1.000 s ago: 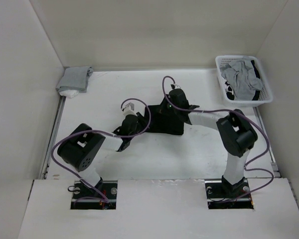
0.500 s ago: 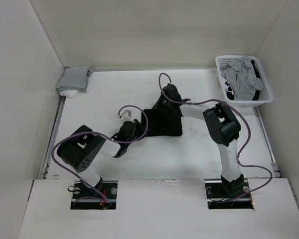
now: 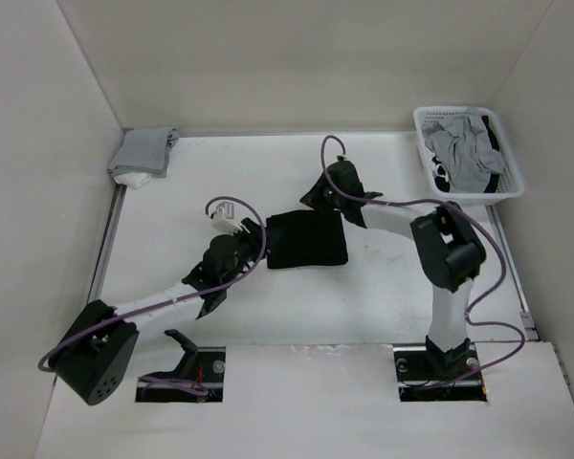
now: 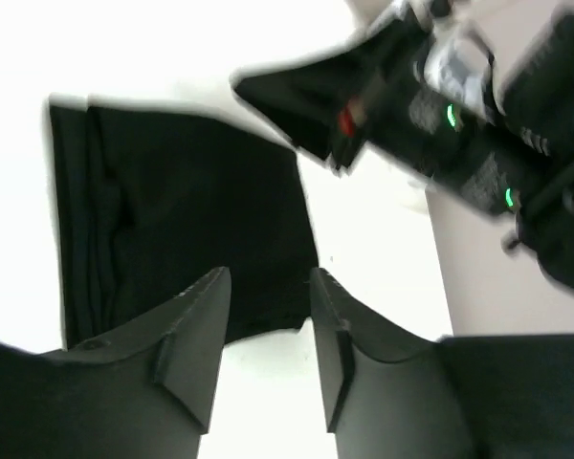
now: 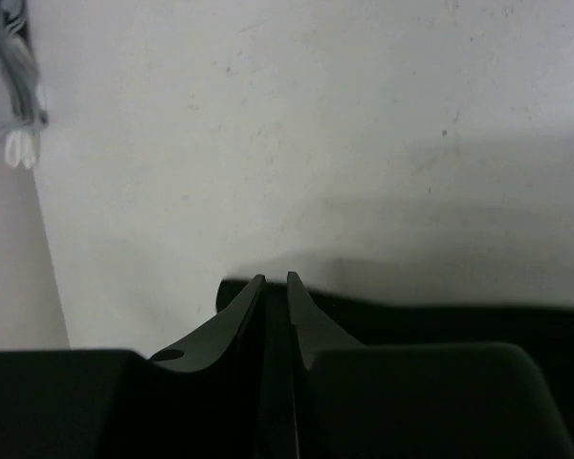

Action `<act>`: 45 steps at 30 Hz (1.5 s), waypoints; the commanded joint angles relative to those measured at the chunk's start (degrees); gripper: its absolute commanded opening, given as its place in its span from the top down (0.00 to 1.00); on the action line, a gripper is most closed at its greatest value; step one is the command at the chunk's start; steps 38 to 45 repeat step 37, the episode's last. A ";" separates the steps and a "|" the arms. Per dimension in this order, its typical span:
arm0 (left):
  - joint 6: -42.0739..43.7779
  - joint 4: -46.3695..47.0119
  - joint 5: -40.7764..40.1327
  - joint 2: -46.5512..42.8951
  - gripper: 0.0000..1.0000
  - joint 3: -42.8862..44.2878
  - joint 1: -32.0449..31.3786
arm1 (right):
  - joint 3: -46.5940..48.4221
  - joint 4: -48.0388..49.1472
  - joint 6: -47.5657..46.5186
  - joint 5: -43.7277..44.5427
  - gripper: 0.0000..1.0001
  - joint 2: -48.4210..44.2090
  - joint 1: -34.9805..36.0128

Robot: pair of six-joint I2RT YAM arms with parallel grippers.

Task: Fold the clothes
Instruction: Fold the tank top

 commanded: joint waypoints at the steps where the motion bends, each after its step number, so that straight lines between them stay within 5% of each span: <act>1: 7.40 -7.81 -4.29 -4.61 0.61 4.45 1.66 | -5.59 10.13 -3.08 0.72 0.77 -13.37 0.37; 12: 10.32 -26.99 -5.00 -8.04 0.52 5.87 17.74 | -31.53 11.01 -15.22 12.30 0.43 -40.37 -2.88; 21: 9.52 -28.15 -3.95 -8.83 0.52 3.59 24.60 | -40.32 15.22 -15.58 21.46 0.45 -45.47 -8.41; 27: 9.70 -26.12 -4.30 -10.42 0.52 1.91 24.87 | -43.14 18.74 -11.97 19.01 0.47 -42.84 -13.52; 35: 10.05 -24.80 -4.30 -5.94 0.53 3.93 23.20 | -42.71 19.54 -11.71 16.98 0.57 -40.73 -13.78; 45: 10.23 -24.98 -3.77 -4.54 0.51 4.98 23.11 | -43.05 19.71 -11.45 16.98 0.57 -40.99 -13.87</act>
